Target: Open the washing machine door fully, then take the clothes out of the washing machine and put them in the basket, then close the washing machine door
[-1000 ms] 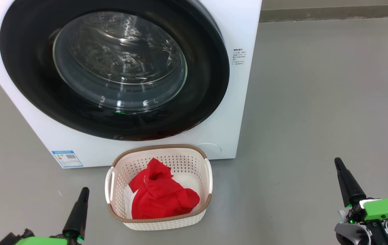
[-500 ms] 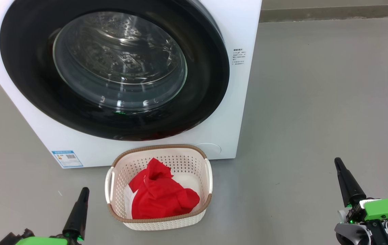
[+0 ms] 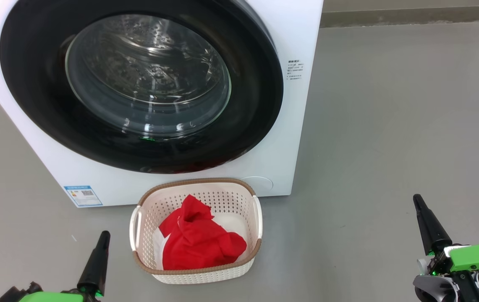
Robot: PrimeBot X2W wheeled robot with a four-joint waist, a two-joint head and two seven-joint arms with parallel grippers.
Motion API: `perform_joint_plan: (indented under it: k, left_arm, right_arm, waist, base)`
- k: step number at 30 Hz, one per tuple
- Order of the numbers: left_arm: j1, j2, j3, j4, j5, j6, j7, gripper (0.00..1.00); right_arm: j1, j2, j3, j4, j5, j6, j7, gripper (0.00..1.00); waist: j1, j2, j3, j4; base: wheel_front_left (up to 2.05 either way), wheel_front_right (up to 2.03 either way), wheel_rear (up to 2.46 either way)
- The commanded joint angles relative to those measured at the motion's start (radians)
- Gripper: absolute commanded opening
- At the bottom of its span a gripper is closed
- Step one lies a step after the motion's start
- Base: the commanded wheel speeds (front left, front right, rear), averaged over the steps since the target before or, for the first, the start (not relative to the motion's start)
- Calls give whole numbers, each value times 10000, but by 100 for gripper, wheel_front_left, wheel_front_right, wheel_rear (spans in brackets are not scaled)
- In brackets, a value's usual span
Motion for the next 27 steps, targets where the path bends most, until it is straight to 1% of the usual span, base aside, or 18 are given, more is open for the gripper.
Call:
perform_joint_plan:
  k: [1,27]
  left_arm:
    - [-416,116,355,-208,-68,-73,44,0]
    - [-415,116,354,-209,-69,-73,44,0]
  right_arm:
    - [-421,-66,156,-242,-76,-7,72,0]
    - [-425,-40,119,-240,-108,-7,102,0]
  waist:
    - [0,0,0,0]
    - [0,0,0,0]
  base:
    - [0,0,0]
    - [0,0,0]
